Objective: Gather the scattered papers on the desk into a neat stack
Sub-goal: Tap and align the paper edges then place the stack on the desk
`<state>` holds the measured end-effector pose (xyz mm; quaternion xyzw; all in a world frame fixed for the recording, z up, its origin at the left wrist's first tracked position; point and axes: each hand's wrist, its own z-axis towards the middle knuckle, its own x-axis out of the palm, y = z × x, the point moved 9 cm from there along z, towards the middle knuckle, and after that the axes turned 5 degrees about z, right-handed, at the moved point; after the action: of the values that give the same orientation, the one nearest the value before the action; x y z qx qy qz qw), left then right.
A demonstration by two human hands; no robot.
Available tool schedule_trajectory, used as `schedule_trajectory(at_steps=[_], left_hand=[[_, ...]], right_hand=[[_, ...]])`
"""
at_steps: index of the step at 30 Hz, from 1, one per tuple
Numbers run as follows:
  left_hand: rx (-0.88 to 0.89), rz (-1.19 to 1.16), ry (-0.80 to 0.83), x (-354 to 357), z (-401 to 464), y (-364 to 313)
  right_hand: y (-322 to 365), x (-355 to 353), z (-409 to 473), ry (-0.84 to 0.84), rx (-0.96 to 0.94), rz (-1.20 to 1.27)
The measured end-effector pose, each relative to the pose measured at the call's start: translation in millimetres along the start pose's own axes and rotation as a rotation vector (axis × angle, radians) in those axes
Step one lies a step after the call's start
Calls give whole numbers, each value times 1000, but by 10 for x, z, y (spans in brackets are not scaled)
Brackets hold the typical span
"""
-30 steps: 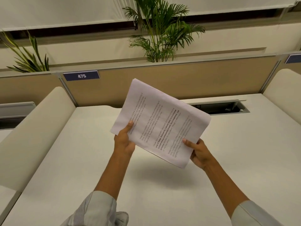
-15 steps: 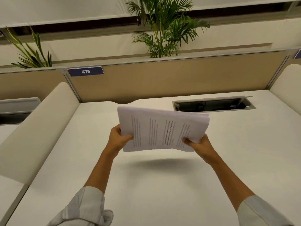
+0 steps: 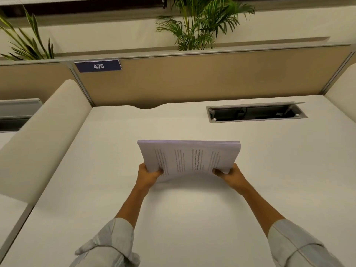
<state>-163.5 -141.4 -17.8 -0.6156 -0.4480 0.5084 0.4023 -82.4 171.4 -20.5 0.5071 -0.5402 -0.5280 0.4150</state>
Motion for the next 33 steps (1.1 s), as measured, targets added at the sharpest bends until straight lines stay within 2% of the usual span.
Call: schedule_trajectory(at_steps=[5, 10, 11, 13, 14, 15, 16, 17, 18, 19, 21, 23, 25, 27, 29, 33], left_hand=[[-8, 8, 13, -7, 68, -60], [-92, 121, 191, -8, 149, -166], [-92, 117, 168, -54, 170, -235], [-77, 96, 8, -229, 194, -487], [-16, 165, -116, -354, 191, -683], [117, 305, -239, -462, 162, -966], [309, 465, -325, -497, 99, -1310], [527, 585, -346, -442, 13, -1658], [698, 678, -271, -303, -58, -1936], [774, 737, -100, -106, -84, -2100], [653, 838, 330, 324, -91, -2114], [499, 818, 592, 600, -149, -1979], [426, 594, 652, 669, -135, -1887], [363, 365, 641, 606, -111, -1793], [325, 208, 624, 522, -83, -1695], [338, 60, 536, 390, -49, -1619]], right_hand=[[46, -1, 20, 25, -15, -71], [238, -163, -2, 117, -34, -127], [280, -211, 7, 138, -35, -149], [367, -289, 29, 192, -16, -191], [423, -309, 38, 228, -7, -213], [491, -323, 45, 262, -4, -248], [564, -339, 58, 286, -1, -296], [646, -360, 75, 301, 4, -354], [741, -379, 97, 311, 8, -414], [851, -385, 119, 328, 6, -471], [1107, -349, 166, 371, -13, -569], [1390, -322, 210, 367, -41, -695], [1658, -300, 222, 363, -72, -797], [1861, -333, 219, 348, -91, -786], [2009, -395, 208, 305, -113, -636], [2143, -377, 122, 236, -244, -208]])
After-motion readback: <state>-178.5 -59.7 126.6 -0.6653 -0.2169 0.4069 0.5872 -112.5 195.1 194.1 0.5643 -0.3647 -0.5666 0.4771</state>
